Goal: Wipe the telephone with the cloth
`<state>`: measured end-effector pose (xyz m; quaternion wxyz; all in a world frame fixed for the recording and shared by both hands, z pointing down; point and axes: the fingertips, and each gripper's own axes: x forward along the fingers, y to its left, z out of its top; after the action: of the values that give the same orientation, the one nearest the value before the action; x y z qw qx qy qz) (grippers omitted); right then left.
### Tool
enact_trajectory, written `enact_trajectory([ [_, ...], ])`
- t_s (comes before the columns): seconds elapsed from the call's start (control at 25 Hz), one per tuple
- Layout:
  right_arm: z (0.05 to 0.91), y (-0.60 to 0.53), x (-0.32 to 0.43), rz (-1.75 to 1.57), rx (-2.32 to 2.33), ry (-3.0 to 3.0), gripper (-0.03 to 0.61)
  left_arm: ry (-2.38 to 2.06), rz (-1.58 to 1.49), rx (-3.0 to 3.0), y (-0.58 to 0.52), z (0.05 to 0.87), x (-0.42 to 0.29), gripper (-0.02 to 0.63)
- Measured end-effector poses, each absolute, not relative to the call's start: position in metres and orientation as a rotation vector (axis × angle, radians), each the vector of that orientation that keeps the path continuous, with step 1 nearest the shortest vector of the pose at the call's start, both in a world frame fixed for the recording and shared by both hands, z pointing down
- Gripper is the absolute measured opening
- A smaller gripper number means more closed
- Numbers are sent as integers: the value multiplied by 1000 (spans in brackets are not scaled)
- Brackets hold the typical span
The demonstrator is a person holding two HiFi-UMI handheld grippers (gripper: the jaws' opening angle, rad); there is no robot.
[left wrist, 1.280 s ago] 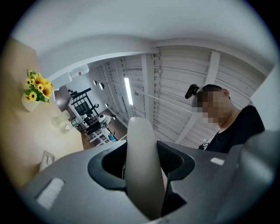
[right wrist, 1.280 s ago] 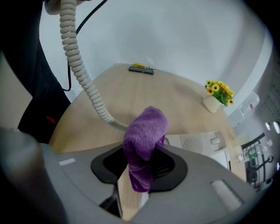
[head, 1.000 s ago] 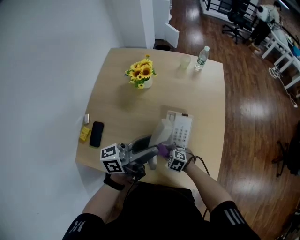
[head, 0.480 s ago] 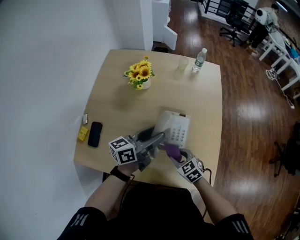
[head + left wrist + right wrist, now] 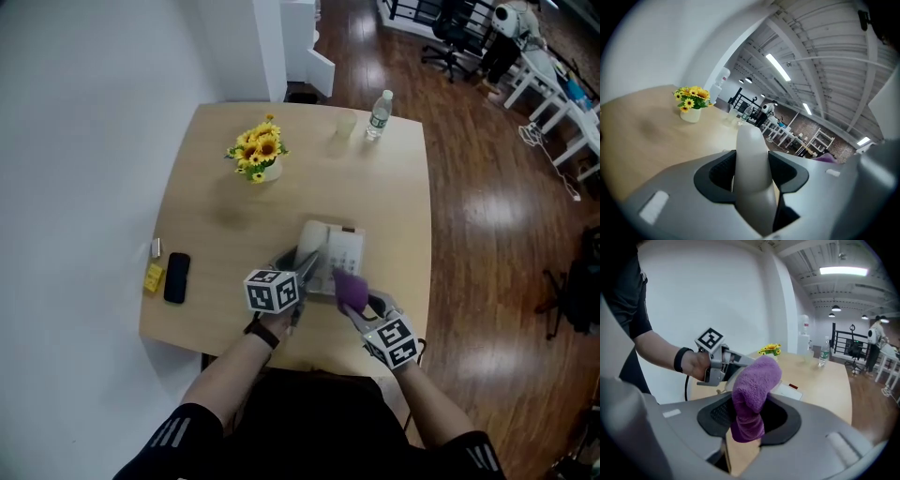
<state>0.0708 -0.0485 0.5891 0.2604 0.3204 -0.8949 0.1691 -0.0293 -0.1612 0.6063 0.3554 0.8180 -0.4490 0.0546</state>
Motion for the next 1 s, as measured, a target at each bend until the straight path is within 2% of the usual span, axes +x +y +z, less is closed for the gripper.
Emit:
enact_trajectory([
  [0.4,593,-61,103,481,904,-2400,141,-1378,410,1990,-188,683,-13,207],
  [1.0,596,-73,103,534,915,-2417,143,-1448,570,1997,-192,706,5,209],
])
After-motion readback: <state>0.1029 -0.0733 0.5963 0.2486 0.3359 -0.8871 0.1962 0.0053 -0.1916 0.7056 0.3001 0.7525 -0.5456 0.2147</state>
